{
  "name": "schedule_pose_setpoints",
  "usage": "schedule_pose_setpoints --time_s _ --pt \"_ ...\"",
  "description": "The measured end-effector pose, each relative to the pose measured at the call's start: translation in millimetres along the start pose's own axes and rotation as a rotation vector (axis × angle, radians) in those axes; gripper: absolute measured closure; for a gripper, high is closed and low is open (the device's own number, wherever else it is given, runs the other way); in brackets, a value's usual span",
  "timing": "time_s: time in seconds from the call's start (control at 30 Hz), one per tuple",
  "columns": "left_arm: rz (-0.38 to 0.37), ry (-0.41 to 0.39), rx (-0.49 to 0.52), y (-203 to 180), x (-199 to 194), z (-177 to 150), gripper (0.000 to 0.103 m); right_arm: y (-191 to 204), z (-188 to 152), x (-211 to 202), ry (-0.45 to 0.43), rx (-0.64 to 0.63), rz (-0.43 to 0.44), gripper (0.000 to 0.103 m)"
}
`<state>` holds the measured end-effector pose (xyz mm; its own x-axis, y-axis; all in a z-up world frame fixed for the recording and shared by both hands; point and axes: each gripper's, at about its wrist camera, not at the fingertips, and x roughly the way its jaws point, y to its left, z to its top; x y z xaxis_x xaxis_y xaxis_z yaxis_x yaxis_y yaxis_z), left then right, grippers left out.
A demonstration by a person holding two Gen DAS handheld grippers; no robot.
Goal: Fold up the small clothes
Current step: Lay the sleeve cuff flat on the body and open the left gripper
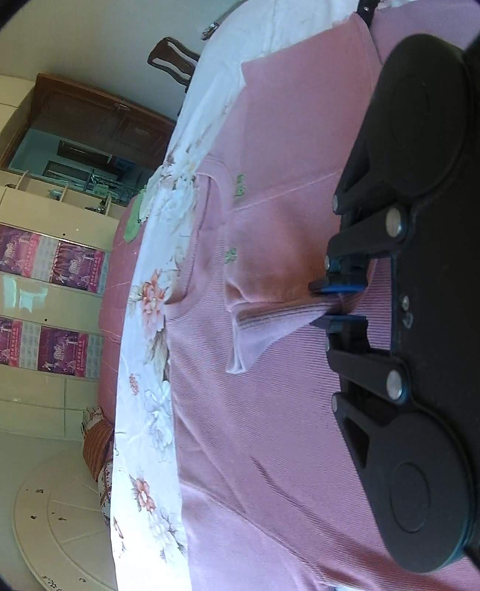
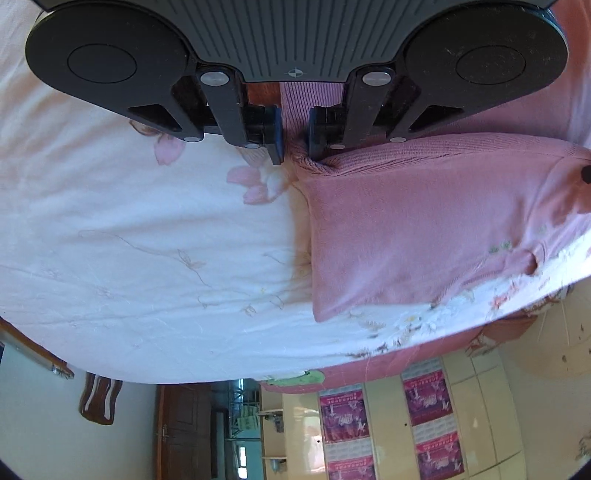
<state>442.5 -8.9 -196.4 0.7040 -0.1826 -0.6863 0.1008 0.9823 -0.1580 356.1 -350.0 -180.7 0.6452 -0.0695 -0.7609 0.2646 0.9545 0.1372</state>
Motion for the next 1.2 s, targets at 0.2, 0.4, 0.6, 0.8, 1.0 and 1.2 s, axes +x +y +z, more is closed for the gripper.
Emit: schedule_pose_setpoints --time_s 0.2,0.4,0.6,0.8,1.0,1.2 --pt "0.017 0.053 -0.034 12.1 -17.4 2.9 0.011 -7.1 0.7 -15.7 0.041 0.011 0.053 0.083" --pt "-0.03 0.059 -0.116 29.5 -19.2 11.8 0.013 -12.1 2.7 -46.3 -0.026 0.057 0.094 0.042" --pt "-0.025 0.077 -0.24 47.5 10.7 23.6 0.056 -1.9 40.4 -23.7 -0.05 0.053 0.121 0.042" --pt "-0.001 0.018 -0.256 50.6 7.4 22.9 0.096 2.3 67.5 23.8 -0.021 0.087 0.145 0.042" --pt "0.02 -0.046 -0.246 61.6 -13.8 13.2 0.096 -2.3 94.8 65.9 -0.004 0.157 0.154 0.042" --pt "0.097 -0.053 -0.245 74.0 -9.9 9.9 0.103 -7.2 109.8 89.6 0.014 0.196 0.184 0.043"
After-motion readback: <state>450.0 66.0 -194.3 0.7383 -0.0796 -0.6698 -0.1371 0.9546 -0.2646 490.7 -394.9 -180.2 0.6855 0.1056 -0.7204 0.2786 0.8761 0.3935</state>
